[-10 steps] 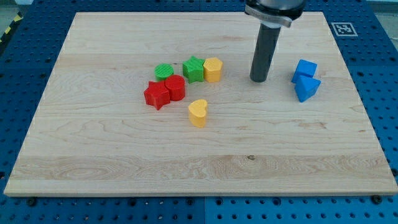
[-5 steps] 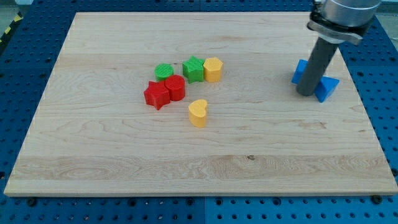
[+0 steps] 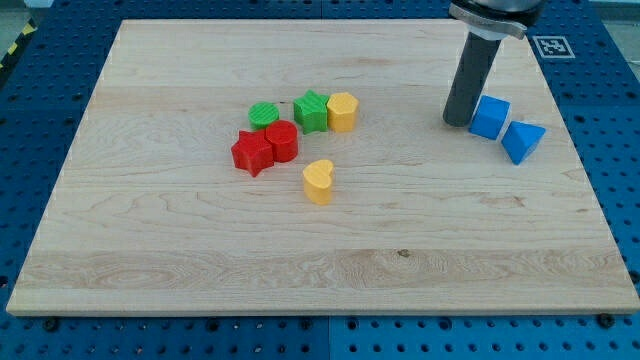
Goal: Slide the blue blocks to the center right of the board
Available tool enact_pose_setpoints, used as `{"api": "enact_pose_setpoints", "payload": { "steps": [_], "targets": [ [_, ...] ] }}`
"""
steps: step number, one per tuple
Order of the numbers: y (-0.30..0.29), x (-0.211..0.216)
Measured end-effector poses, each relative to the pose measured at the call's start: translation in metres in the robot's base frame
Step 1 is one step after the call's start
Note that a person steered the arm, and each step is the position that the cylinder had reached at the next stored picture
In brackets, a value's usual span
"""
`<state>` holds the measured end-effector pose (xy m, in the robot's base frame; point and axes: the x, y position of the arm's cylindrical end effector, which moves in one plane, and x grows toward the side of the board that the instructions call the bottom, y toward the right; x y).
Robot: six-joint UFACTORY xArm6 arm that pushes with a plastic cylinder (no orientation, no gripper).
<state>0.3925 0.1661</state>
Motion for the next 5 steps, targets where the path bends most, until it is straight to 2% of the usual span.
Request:
{"api": "enact_pose_setpoints", "payload": {
  "steps": [4, 5],
  "targets": [
    [0.038, 0.000],
    [-0.005, -0.012]
  ]
}}
